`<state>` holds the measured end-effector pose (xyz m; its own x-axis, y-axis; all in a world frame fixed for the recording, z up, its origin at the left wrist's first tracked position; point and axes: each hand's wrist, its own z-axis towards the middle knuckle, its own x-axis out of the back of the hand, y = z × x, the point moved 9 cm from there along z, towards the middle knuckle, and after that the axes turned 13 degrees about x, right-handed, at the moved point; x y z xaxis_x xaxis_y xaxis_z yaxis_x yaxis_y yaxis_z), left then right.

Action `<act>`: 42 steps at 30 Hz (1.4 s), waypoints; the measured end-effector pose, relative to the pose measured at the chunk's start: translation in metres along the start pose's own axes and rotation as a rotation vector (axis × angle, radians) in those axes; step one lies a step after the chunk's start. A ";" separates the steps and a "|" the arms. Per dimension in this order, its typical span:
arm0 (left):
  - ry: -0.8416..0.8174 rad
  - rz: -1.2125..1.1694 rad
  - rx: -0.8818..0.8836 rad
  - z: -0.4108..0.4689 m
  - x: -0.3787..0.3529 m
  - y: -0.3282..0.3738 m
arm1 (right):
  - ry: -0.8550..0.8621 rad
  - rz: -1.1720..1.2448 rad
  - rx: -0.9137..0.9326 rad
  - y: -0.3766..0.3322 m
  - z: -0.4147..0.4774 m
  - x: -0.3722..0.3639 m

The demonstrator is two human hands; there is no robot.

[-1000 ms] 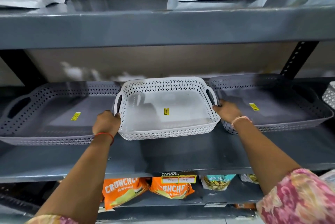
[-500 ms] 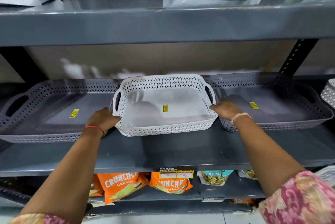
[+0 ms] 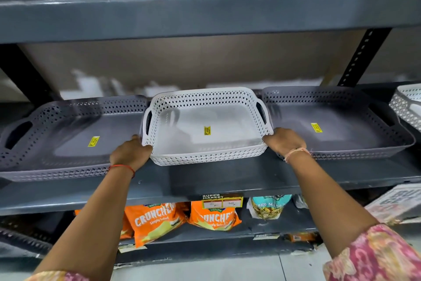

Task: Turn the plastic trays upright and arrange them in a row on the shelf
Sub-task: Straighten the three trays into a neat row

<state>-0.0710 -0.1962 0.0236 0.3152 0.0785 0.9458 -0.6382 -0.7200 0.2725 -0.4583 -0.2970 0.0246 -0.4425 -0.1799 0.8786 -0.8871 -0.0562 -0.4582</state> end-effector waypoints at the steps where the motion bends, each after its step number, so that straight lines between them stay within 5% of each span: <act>1: 0.002 0.009 -0.004 -0.002 -0.001 0.000 | -0.003 0.009 0.003 0.001 -0.002 -0.001; 12: -0.018 0.038 -0.009 -0.037 -0.003 -0.015 | -0.105 0.204 0.055 0.004 -0.039 0.000; 42: 0.011 0.017 -0.081 -0.049 -0.003 -0.027 | -0.140 0.111 0.064 0.010 -0.060 -0.002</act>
<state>-0.0890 -0.1436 0.0220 0.2964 0.0748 0.9521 -0.6982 -0.6633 0.2694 -0.4744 -0.2387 0.0264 -0.5108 -0.3236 0.7964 -0.8214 -0.0895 -0.5632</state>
